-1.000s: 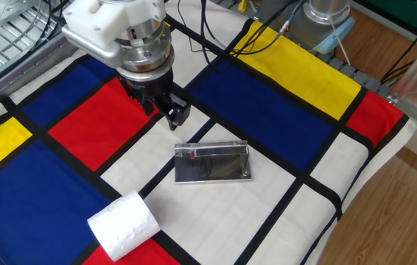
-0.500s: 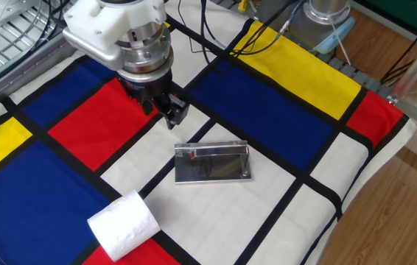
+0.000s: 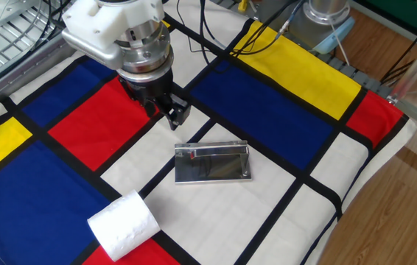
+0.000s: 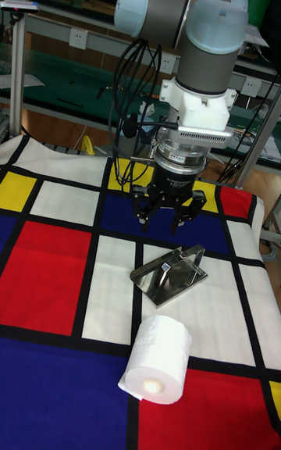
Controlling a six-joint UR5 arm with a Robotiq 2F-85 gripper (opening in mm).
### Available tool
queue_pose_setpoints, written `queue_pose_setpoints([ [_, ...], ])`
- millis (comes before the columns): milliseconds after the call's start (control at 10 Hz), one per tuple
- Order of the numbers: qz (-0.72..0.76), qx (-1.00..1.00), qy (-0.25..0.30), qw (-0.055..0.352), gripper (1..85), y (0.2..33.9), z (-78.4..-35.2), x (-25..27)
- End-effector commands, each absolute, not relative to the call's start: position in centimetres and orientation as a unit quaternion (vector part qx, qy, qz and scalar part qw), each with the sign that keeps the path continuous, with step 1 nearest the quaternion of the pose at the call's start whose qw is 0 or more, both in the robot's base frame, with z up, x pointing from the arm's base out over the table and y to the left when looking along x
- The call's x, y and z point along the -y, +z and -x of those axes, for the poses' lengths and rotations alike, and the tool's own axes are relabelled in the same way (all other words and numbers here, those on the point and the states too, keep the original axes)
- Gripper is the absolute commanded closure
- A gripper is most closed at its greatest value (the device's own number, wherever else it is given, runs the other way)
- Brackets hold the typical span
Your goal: Put the toilet paper on its holder
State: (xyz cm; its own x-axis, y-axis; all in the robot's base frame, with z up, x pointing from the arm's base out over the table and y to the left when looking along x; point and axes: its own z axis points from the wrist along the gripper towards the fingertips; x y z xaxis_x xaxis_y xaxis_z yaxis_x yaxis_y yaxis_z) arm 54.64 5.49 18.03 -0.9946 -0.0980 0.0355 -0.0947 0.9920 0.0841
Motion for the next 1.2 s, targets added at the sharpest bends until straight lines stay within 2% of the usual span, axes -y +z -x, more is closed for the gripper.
queue_pose_setpoints([
  [0, -0.067, 0.996, -0.055, -0.016, 35.0, 18.2, -56.4, -6.2],
  [100, -0.054, 0.997, -0.043, -0.036, 37.0, 18.2, -57.5, -5.6],
  [300, -0.019, 0.999, -0.033, -0.036, 39.3, 18.2, -57.6, -5.0],
  [700, -0.026, 0.996, -0.057, -0.058, 38.0, 18.4, -58.7, -6.3],
  [1100, -0.008, 0.996, -0.072, -0.044, 36.0, 18.4, -58.0, -7.1],
])
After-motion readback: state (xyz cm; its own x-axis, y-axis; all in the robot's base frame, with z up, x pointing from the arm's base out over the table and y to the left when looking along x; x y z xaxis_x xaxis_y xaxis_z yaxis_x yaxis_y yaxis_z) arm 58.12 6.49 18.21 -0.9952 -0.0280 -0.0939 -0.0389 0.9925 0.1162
